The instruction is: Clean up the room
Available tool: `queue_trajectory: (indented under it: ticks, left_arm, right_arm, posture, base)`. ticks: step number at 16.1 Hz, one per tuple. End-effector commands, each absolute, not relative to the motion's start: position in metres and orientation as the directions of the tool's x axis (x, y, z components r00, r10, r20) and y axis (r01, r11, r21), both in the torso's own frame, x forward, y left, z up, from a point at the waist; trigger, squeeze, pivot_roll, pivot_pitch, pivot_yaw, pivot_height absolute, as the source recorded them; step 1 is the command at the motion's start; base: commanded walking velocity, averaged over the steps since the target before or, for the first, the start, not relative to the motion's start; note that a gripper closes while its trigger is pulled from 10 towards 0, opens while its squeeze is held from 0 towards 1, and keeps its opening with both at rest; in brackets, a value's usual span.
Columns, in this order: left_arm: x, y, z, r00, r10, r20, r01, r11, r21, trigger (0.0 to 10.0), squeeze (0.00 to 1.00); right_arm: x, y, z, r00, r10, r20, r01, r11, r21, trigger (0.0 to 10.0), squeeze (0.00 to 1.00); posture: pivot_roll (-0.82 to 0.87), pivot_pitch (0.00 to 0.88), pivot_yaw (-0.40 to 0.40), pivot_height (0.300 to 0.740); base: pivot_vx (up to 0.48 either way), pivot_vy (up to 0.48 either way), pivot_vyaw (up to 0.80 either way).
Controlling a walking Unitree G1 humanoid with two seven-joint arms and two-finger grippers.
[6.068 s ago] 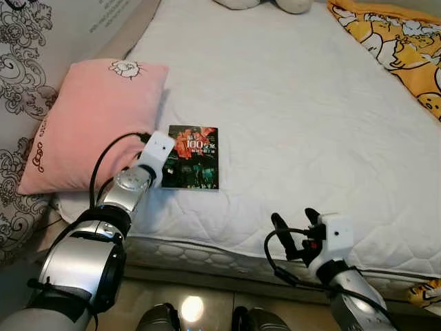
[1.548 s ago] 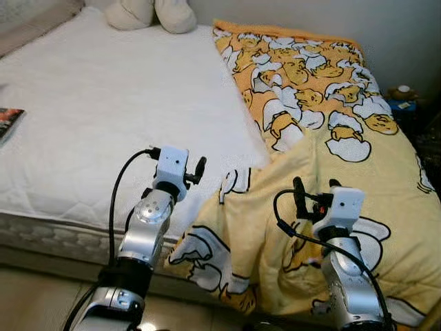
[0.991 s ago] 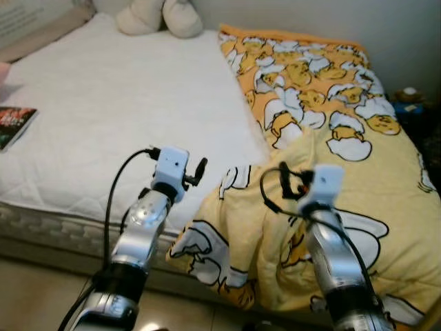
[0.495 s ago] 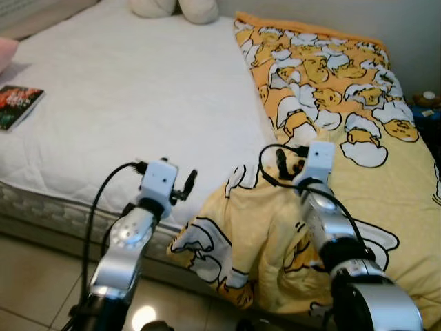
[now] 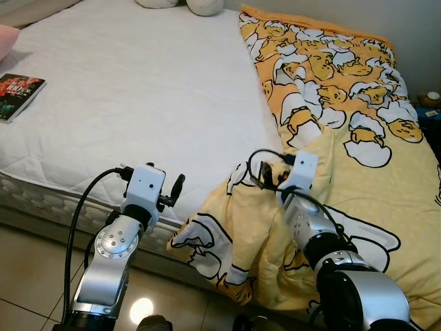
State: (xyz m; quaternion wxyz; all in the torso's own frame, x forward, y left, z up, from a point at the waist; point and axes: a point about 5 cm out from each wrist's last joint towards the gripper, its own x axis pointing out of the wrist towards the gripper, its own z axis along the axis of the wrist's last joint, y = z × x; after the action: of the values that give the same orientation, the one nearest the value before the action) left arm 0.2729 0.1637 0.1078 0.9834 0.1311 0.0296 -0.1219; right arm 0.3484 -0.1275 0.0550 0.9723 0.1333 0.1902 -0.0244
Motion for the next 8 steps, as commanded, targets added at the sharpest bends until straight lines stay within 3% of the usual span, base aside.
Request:
queue_trajectory:
  ticks: [1, 4, 6, 7, 8]
  left_arm:
    - [0.27, 0.165, 0.11, 0.967, -0.235, -0.097, 0.252, 0.933, 0.258, 10.0, 0.0]
    - [0.267, 0.166, 0.111, 0.966, -0.233, -0.109, 0.254, 0.931, 0.261, 10.0, 0.0]
    - [0.266, 0.167, 0.111, 0.965, -0.233, -0.117, 0.256, 0.93, 0.263, 10.0, 0.0]
    - [0.265, 0.167, 0.111, 0.965, -0.231, -0.121, 0.256, 0.93, 0.264, 10.0, 0.0]
    - [0.265, 0.167, 0.111, 0.966, -0.23, -0.121, 0.255, 0.93, 0.264, 10.0, 0.0]
  right_arm:
    - [0.346, -0.132, 0.049, 0.904, -0.026, -0.426, 0.121, 0.973, 0.198, 10.0, 0.0]
    - [0.343, -0.14, 0.043, 0.875, -0.098, -0.475, 0.155, 0.985, 0.081, 10.0, 0.0]
    - [0.342, -0.138, 0.041, 0.864, -0.101, -0.493, 0.159, 0.984, 0.077, 10.0, 0.0]
    - [0.341, -0.133, 0.04, 0.864, -0.08, -0.497, 0.148, 0.984, 0.099, 7.5, 0.0]
    - [0.34, -0.131, 0.038, 0.861, -0.069, -0.504, 0.148, 0.982, 0.119, 0.0, 0.0]
  posture:
    - [0.28, 0.125, -0.099, 0.74]
    - [0.28, 0.137, -0.093, 0.74]
    - [0.29, 0.144, -0.092, 0.74]
    - [0.29, 0.147, -0.092, 0.74]
    - [0.29, 0.147, -0.092, 0.74]
  base:
    - [0.0, 0.0, 0.0]
    - [0.0, 0.0, 0.0]
    - [0.0, 0.0, 0.0]
    - [0.0, 0.0, 0.0]
    - [0.0, 0.0, 0.0]
